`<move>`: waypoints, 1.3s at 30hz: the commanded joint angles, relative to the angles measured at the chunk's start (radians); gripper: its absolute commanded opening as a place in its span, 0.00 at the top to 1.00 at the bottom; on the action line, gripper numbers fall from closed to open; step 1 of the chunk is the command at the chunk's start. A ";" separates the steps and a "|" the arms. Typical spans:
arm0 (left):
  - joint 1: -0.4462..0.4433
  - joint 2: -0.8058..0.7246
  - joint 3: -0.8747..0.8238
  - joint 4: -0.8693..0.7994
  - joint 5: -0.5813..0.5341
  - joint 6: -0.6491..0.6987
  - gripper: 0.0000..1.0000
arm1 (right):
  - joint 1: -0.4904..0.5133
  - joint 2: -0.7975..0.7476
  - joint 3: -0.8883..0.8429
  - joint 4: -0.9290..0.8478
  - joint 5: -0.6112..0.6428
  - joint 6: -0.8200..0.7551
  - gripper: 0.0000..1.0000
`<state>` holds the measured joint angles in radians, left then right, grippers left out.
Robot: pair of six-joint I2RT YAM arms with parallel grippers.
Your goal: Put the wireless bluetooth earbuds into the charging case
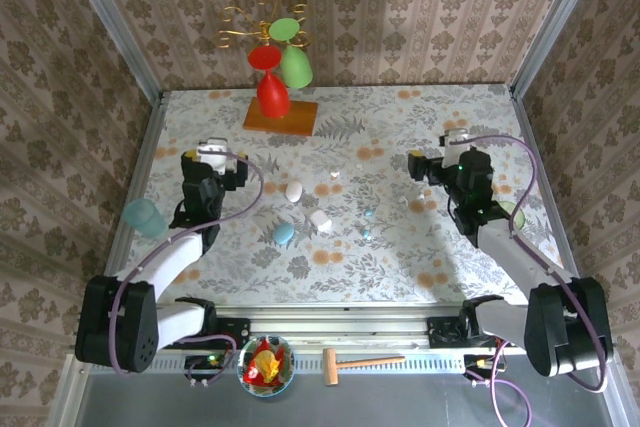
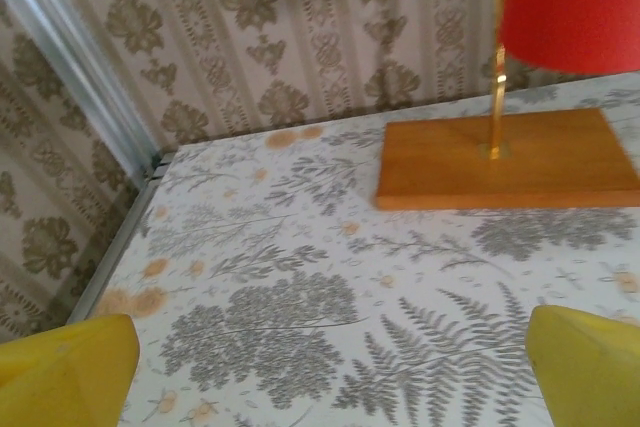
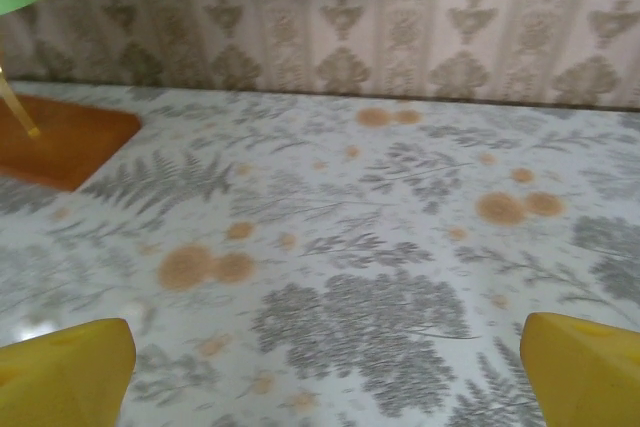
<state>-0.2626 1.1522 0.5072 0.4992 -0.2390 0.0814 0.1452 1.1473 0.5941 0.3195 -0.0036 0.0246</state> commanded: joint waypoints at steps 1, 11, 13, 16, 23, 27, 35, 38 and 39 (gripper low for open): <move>-0.061 -0.039 0.058 -0.198 -0.038 -0.073 0.00 | 0.110 -0.002 0.081 -0.213 -0.040 -0.007 0.00; -0.230 -0.137 0.038 -0.389 -0.018 -0.228 0.00 | 0.481 0.165 0.279 -0.478 0.064 0.197 0.00; -0.247 -0.176 -0.002 -0.373 -0.024 -0.241 0.00 | 0.529 0.228 0.332 -0.529 0.077 0.253 0.00; -0.262 -0.234 -0.049 -0.363 -0.042 -0.258 0.00 | 0.604 0.351 0.439 -0.639 0.114 0.278 0.00; -0.270 -0.301 -0.107 -0.353 -0.066 -0.266 0.00 | 0.694 0.589 0.649 -0.799 0.193 0.331 0.00; -0.273 -0.330 -0.122 -0.360 -0.075 -0.247 0.00 | 0.698 0.729 0.800 -0.923 0.166 0.331 0.06; -0.280 -0.387 -0.162 -0.361 -0.103 -0.262 0.00 | 0.698 0.927 1.028 -1.125 0.183 0.276 0.23; -0.285 -0.388 -0.164 -0.359 -0.116 -0.254 0.00 | 0.697 0.981 1.104 -1.183 0.164 0.273 0.25; -0.286 -0.391 -0.164 -0.355 -0.123 -0.250 0.00 | 0.697 0.999 1.125 -1.205 0.158 0.274 0.26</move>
<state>-0.5377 0.7784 0.3531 0.1490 -0.3252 -0.1642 0.8444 2.1075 1.6550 -0.7601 0.1577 0.3107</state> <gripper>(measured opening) 0.999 0.744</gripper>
